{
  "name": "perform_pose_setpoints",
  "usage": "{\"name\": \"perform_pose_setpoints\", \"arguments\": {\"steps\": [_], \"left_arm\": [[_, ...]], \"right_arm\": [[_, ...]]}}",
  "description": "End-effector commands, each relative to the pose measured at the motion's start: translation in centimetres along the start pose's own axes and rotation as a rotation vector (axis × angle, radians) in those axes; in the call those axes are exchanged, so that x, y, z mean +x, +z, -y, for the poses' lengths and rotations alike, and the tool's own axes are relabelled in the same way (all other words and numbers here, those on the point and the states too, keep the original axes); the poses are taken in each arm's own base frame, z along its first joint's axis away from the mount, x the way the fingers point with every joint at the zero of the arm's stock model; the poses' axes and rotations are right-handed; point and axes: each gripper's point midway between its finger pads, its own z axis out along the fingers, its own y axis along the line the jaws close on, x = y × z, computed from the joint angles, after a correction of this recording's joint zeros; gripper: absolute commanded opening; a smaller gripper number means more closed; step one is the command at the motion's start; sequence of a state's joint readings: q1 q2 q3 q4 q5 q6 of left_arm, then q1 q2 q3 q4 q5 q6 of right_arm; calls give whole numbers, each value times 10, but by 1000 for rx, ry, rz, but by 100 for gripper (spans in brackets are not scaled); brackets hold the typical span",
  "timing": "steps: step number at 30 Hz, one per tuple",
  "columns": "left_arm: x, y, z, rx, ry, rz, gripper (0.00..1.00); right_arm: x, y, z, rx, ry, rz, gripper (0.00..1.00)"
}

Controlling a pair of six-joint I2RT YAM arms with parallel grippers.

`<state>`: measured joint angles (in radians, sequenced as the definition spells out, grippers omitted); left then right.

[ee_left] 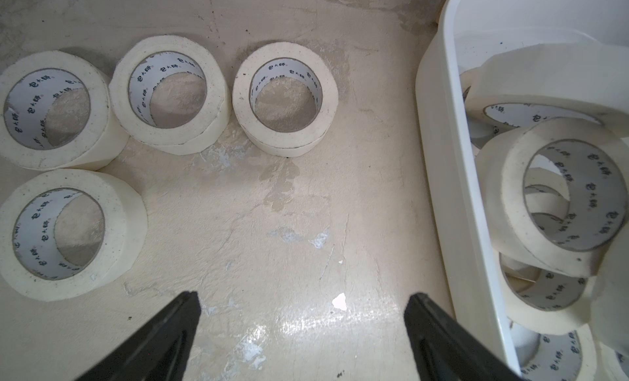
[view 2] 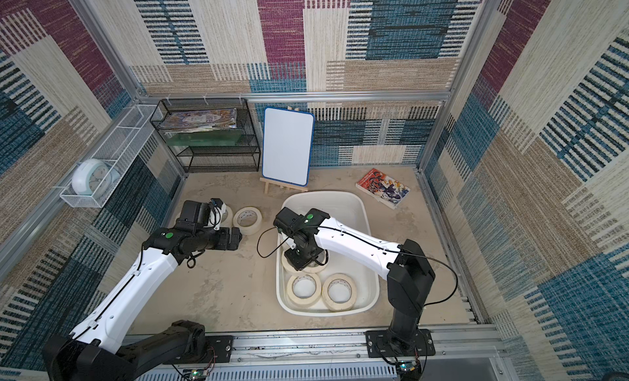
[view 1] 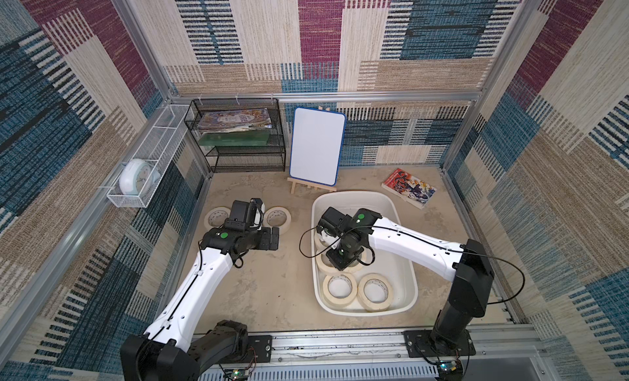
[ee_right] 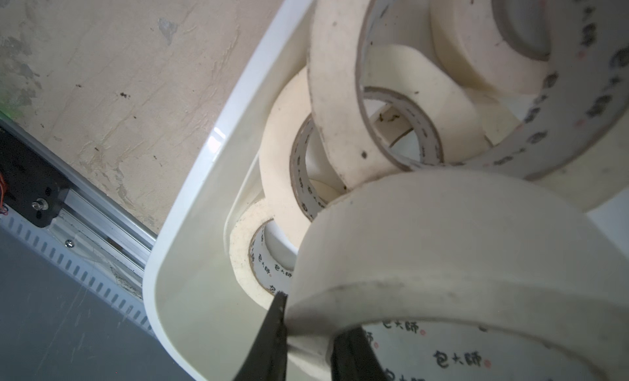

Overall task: Take out the art tape in the storage box
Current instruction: Pick up the art tape from the storage box.

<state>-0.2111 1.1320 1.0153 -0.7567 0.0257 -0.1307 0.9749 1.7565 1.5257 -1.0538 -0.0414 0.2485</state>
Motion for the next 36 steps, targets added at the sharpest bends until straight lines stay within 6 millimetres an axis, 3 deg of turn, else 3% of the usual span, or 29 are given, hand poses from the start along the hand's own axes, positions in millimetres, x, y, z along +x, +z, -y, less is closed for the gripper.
{"name": "perform_pose_setpoints", "arguments": {"steps": [1, 5, 14, 18, 20, 22, 25, 28, 30, 33, 36], "left_arm": [[-3, 0, 2, 12, 5, 14, 99], [-3, 1, 2, 19, 3, 10, 99], [-3, 2, 2, 24, -5, 5, 99], [-2, 3, 2, 25, -7, 1, 99], [-2, 3, 2, 25, -8, 0, 99], [-2, 4, 2, 25, -7, -3, 99], [-1, 5, 2, 26, -8, -8, 100], [-1, 6, 2, 29, -9, -10, 99], [-1, 6, 2, 31, -8, -13, 99], [0, 6, 3, 34, -6, -16, 99], [0, 6, 4, 41, -5, -17, 99]], "right_arm": [[0, -4, -19, -93, -36, 2, 17], [9, -9, -24, -123, -32, -4, 0], [72, -14, -27, -164, -8, -97, 0], [95, -2, -34, -202, -17, -166, 0], [94, 2, -35, -206, -28, -167, 22], [84, -3, -36, -205, -40, -128, 50], [70, -19, -32, -171, -45, -52, 70], [65, -34, -15, -105, -3, 12, 72], [69, -38, 8, -17, 62, 40, 71], [82, -30, 40, 61, 135, 27, 71], [93, -14, 56, 76, 171, 5, 70]]}}
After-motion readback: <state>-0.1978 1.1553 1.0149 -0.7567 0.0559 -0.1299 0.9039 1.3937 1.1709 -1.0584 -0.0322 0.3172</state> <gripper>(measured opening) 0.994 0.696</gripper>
